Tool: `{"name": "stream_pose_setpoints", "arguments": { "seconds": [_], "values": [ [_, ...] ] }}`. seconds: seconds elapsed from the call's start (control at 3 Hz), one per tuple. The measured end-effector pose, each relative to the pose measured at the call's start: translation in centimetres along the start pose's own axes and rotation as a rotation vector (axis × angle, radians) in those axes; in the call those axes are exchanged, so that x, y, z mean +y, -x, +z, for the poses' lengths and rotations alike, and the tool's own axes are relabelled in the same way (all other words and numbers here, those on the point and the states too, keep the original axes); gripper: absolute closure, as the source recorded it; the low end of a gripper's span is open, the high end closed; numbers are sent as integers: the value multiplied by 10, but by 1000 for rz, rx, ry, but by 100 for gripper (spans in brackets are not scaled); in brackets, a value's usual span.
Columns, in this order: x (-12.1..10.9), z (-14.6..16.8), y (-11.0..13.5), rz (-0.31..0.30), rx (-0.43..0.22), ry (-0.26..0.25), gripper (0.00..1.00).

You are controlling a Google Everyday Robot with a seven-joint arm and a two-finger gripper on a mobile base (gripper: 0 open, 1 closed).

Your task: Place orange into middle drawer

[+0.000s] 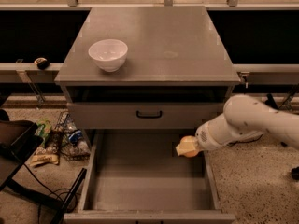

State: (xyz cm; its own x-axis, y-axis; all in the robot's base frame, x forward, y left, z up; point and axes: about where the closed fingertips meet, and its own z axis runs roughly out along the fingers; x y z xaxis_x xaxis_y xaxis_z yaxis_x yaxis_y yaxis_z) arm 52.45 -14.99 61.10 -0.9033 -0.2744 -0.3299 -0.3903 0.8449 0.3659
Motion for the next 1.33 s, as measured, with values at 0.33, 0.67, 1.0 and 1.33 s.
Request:
{"name": "stream_pose_setpoints", "arguments": {
  "seconds": [0.33, 0.67, 1.0, 1.33],
  "values": [
    [-17, 59, -6, 81, 7, -14, 100],
    [-28, 127, -8, 128, 67, -18, 100],
    [-26, 170, -18, 131, 136, -28, 100],
    [-21, 221, -54, 98, 157, -18, 100]
  ]
}}
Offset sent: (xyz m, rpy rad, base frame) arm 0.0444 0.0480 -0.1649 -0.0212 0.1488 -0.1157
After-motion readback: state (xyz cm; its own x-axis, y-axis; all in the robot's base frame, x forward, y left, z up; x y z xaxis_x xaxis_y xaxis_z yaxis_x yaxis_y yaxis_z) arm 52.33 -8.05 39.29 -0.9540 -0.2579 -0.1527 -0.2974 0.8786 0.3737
